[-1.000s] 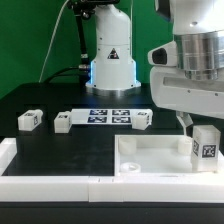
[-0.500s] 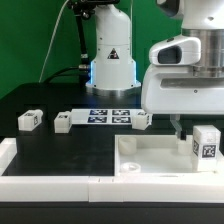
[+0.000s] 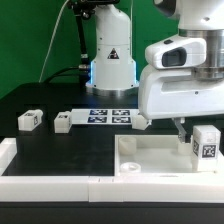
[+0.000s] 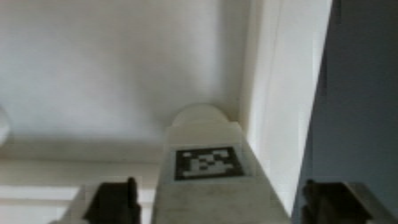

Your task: Assemble one leg

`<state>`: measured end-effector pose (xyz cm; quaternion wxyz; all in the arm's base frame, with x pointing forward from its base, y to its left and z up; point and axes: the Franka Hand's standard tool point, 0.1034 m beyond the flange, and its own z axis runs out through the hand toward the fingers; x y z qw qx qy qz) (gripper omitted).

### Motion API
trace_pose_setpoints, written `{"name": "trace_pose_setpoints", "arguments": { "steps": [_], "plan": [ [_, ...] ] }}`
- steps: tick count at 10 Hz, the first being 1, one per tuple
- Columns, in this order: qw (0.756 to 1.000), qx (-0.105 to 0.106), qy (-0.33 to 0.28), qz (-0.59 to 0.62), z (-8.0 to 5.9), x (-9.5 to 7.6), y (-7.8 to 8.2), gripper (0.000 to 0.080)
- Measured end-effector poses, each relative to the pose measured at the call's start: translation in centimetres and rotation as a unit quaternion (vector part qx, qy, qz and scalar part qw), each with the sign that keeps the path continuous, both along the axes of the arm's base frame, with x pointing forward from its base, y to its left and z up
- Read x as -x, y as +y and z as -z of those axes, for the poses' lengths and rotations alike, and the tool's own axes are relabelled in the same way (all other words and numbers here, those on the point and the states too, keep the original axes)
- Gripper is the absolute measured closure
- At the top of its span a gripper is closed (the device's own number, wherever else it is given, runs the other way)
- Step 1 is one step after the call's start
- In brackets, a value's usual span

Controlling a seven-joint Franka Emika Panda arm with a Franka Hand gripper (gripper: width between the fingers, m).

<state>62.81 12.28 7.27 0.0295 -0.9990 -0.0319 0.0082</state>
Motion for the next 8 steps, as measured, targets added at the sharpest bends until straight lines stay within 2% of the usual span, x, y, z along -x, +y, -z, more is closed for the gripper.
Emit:
{"name": "trace_pose_setpoints", "arguments": {
  "steps": [1,2,5,6,8],
  "plan": [
    [1.0,0.0,0.0,0.0,-0.01,-0.01,-0.04,0.0369],
    [1.0,0.001,0.0,0.001,0.02,-0.02,-0.19,0.0506],
    [1.0,0.001,0.001,0.021,0.02,-0.02,-0.2,0.0506],
    [0.998,-0.002,0.001,0.065,0.05,-0.06,-0.18,0.0506],
    [0.975,-0.011,0.001,0.221,0.18,-0.11,-0.08,0.0506]
  ]
}}
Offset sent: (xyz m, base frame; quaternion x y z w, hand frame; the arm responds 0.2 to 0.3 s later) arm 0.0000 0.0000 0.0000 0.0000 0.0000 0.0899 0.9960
